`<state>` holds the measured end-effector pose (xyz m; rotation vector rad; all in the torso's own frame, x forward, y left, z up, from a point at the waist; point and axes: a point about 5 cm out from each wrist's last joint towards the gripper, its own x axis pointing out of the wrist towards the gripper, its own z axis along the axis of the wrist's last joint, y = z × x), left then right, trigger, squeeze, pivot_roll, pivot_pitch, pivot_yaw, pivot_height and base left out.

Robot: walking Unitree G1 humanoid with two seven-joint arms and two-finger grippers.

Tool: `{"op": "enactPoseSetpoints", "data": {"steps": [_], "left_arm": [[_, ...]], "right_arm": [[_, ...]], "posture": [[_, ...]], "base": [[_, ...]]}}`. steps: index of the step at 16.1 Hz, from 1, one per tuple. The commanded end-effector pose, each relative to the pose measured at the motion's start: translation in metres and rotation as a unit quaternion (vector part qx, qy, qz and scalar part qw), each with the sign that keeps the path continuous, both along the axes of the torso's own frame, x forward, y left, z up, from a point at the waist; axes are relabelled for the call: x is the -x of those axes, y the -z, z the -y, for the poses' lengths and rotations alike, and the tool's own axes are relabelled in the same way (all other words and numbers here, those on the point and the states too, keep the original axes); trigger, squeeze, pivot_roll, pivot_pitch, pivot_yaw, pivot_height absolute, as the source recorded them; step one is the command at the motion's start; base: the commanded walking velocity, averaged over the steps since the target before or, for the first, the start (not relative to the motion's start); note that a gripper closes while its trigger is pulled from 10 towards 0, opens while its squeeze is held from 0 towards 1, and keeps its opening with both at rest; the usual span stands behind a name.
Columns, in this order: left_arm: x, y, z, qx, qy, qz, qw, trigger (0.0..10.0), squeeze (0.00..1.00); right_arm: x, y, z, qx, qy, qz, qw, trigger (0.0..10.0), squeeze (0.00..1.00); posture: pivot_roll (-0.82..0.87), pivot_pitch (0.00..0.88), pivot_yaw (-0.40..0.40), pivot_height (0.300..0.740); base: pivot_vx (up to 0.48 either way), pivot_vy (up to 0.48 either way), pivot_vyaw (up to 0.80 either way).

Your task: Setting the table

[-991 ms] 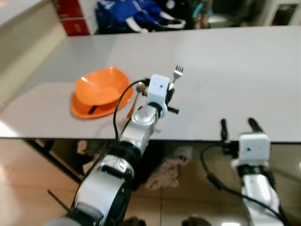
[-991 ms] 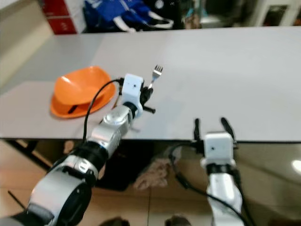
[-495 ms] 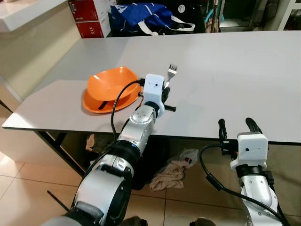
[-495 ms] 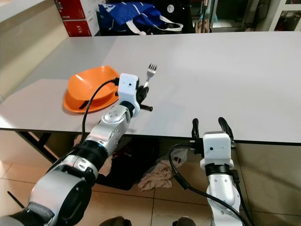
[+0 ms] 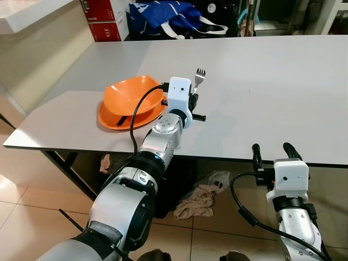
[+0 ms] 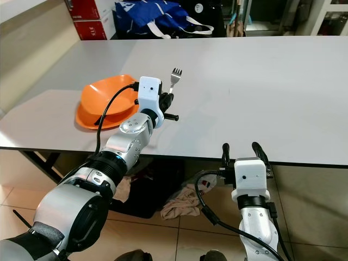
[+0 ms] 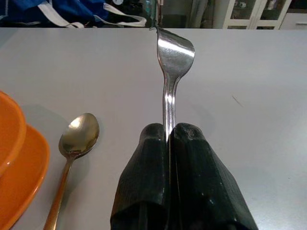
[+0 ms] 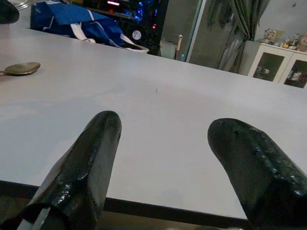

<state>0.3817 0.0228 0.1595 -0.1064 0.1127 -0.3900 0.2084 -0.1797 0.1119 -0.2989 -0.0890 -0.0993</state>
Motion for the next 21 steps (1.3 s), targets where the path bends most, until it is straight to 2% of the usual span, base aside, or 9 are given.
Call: {"op": "enactPoseSetpoints", "data": {"steps": [1, 13, 14, 15, 17, 18, 21], "left_arm": [[0.002, -0.005, 0.012, 0.011, 0.008, -0.003, 1.0, 0.0, 0.0], [0.001, -0.005, 0.012, 0.011, 0.007, -0.005, 1.0, 0.0, 0.0], [0.005, -0.008, 0.017, 0.0, 0.044, 0.039, 0.998, 0.0, 0.0], [0.008, -0.012, 0.013, 0.011, 0.063, 0.075, 0.995, 0.0, 0.0], [0.016, -0.013, 0.001, 0.007, 0.086, 0.115, 0.99, 0.0, 0.0], [0.016, -0.013, 0.001, 0.007, 0.086, 0.115, 0.99, 0.0, 0.0], [0.029, -0.017, -0.003, 0.009, 0.112, 0.147, 0.983, 0.0, 0.0]], "right_arm": [[0.001, -0.006, -0.002, 0.002, -0.001, 0.01, 1.0, 10.0, 0.0], [0.002, -0.006, -0.001, 0.002, 0.001, 0.008, 1.0, 10.0, 0.0], [0.003, -0.003, -0.003, -0.002, 0.002, 0.006, 1.0, 10.0, 0.0], [0.003, -0.003, -0.002, -0.004, 0.005, 0.007, 1.0, 10.0, 0.0], [0.003, -0.003, -0.001, -0.003, 0.006, 0.007, 1.0, 10.0, 0.0], [0.003, -0.003, -0.001, -0.003, 0.006, 0.007, 1.0, 10.0, 0.0], [0.0, -0.002, -0.002, -0.003, -0.001, 0.006, 1.0, 10.0, 0.0]], "posture": [[-0.17, 0.0, 0.135, 0.71], [-0.17, 0.0, 0.137, 0.71], [-0.17, 0.0, 0.154, 0.71], [-0.17, 0.0, 0.154, 0.71], [-0.16, 0.0, 0.144, 0.71], [-0.16, 0.0, 0.144, 0.71], [-0.14, 0.0, 0.134, 0.71]], "base": [[0.0, 0.0, 0.0], [0.0, 0.0, 0.0], [0.0, -0.424, 0.0], [0.3, -0.371, 0.0], [0.304, -0.368, 0.0], [0.304, -0.368, 0.0], [0.104, -0.12, 0.0]]}}
